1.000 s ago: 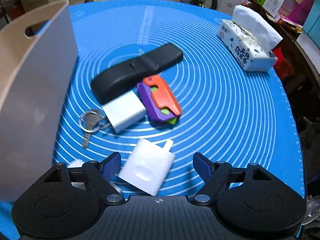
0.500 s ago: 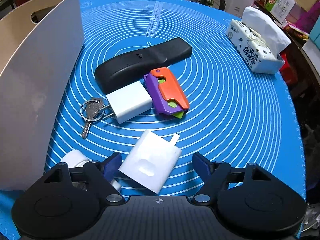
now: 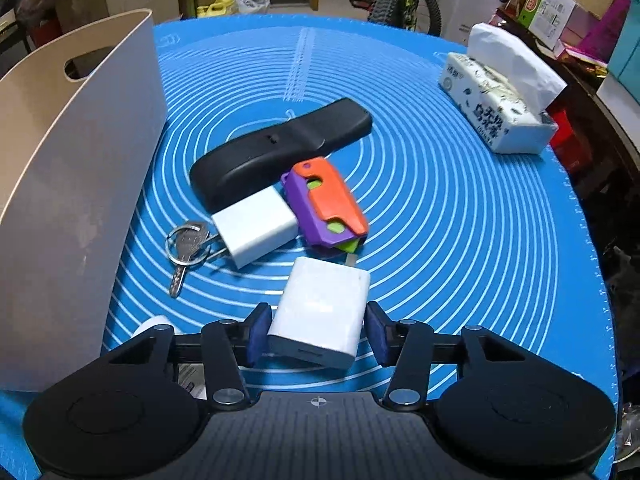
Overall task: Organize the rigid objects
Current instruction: 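Move the right tool back over the mat to the white charger, then close the right tool on the white charger and lift it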
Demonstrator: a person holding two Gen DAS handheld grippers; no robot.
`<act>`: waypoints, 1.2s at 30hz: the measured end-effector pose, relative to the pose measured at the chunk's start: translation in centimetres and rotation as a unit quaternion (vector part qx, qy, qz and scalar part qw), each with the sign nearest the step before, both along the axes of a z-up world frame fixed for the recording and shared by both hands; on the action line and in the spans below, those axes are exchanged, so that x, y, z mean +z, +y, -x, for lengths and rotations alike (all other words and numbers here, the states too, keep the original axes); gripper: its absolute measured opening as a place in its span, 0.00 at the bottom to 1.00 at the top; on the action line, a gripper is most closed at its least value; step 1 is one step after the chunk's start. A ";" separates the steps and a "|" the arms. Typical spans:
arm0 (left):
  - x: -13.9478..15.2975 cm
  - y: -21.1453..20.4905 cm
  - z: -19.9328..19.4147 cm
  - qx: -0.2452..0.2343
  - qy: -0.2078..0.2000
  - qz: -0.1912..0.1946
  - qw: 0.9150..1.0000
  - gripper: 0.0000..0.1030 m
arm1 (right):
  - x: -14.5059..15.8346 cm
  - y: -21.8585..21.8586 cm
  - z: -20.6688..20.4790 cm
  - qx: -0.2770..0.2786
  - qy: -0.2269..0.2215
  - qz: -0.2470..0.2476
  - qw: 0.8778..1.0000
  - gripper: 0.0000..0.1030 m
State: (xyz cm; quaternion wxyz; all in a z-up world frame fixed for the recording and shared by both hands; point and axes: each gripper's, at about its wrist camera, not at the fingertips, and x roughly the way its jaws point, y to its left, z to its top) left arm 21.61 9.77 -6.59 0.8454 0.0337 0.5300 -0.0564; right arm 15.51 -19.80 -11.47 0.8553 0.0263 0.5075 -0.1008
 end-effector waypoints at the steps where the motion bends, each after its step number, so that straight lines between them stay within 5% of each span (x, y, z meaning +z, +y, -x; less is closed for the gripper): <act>1: 0.0 0.0 0.0 0.000 0.000 0.000 1.000 0.12 | 0.2 0.0 0.0 -0.001 -0.003 0.002 1.000 0.53; 8: 0.0 0.0 0.0 0.000 0.000 0.000 1.000 0.12 | 1.1 -0.3 0.0 -0.003 -0.022 0.016 1.000 0.51; 34: 0.0 0.1 0.1 0.000 0.000 0.000 1.000 0.12 | -0.9 -2.0 -1.3 0.015 0.040 0.010 0.999 0.56; 36: 0.0 0.1 0.1 0.000 -0.001 0.000 1.000 0.12 | -1.0 -2.3 -1.3 0.016 0.032 -0.001 0.999 0.49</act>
